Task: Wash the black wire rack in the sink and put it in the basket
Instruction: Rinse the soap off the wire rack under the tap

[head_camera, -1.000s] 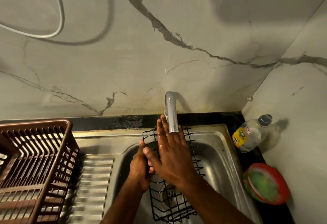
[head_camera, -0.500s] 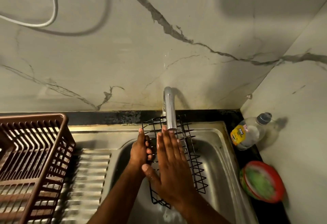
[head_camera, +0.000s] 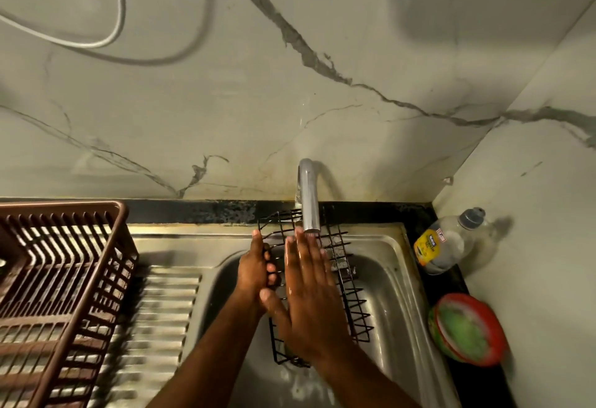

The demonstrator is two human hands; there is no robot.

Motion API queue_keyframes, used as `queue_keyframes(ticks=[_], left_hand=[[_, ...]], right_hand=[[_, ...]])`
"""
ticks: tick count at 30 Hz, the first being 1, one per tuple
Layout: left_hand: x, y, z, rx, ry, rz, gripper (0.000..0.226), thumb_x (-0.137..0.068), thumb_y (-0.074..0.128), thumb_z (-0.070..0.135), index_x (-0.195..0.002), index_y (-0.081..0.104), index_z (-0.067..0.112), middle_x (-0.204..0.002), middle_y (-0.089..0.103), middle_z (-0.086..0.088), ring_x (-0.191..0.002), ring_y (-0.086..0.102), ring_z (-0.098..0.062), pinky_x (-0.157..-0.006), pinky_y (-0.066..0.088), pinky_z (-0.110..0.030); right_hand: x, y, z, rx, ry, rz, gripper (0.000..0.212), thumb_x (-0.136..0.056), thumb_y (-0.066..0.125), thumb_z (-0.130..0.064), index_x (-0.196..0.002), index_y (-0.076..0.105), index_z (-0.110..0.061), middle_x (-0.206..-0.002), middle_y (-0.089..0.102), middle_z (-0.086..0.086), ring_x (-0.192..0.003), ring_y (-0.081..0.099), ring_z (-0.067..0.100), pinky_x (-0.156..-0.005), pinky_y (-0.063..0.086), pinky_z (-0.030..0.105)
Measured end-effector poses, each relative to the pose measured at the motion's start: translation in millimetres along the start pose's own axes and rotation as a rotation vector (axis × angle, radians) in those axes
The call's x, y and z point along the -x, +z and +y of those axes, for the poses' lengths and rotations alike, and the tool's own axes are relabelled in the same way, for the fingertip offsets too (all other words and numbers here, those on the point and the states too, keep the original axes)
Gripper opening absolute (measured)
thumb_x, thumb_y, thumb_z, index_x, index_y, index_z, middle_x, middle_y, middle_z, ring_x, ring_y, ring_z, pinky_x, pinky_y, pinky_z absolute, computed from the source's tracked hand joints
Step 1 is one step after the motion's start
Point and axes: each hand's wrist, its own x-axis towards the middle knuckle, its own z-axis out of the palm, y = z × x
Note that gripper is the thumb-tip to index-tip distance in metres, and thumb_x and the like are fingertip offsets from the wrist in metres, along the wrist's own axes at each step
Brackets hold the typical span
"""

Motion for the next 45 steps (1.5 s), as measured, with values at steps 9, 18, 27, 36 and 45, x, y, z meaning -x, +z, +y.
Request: queue_keyframes(ticks=[9, 18, 27, 36, 45], left_hand=[[4, -7, 7, 0.013, -0.006, -0.044, 0.052, -0.093, 0.052, 0.067, -0.061, 0.045, 0.025, -0.053, 0.033, 0.007, -0.041, 0.025, -0.007, -0.034, 0.024, -0.019], [-4, -2, 23, 0.034, 0.041, 0.006, 0.056, -0.094, 0.051, 0.069, -0.059, 0.042, 0.025, -0.049, 0.035, 0.008, -0.036, 0.027, -0.008, -0.034, 0.023, -0.018], [-11, -14, 13, -0.026, 0.046, -0.065, 0.054, -0.09, 0.052, 0.071, -0.062, 0.043, 0.026, -0.052, 0.037, 0.007, -0.038, 0.027, -0.007, -0.033, 0.024, -0.019], [-17, 1, 1, 0.002, -0.01, -0.102, 0.084, -0.087, 0.054, 0.078, -0.122, 0.067, 0.002, -0.107, 0.074, -0.019, -0.094, 0.072, -0.027, -0.086, 0.057, -0.041], [-26, 7, 8, 0.02, -0.027, -0.019, 0.055, -0.093, 0.051, 0.07, -0.06, 0.044, 0.026, -0.052, 0.037, 0.008, -0.038, 0.028, -0.007, -0.033, 0.023, -0.019]], right_hand=[[-12, 4, 55, -0.116, 0.451, 0.09, 0.096, -0.086, -0.003, -0.083, -0.159, -0.016, -0.022, -0.166, -0.023, 0.001, -0.154, -0.019, 0.021, -0.126, 0.01, 0.05], [8, 7, -10, 0.038, 0.063, 0.026, 0.086, -0.1, 0.021, -0.069, -0.161, -0.008, -0.015, -0.167, -0.02, 0.008, -0.154, -0.019, 0.024, -0.126, -0.006, 0.044], [51, 19, 12, 0.101, -0.097, -0.085, 0.078, -0.102, 0.021, -0.063, -0.162, 0.008, -0.014, -0.17, -0.003, 0.008, -0.157, 0.0, 0.028, -0.123, 0.005, 0.046], [-58, -18, -3, 0.068, 0.044, -0.033, 0.087, -0.097, 0.018, -0.072, -0.156, -0.024, -0.024, -0.168, -0.016, 0.009, -0.156, -0.002, 0.03, -0.126, 0.01, 0.052], [62, 19, 10, 0.051, -0.113, -0.114, 0.082, -0.101, 0.025, -0.063, -0.162, 0.008, -0.011, -0.17, -0.003, 0.009, -0.157, 0.002, 0.028, -0.124, 0.003, 0.042]])
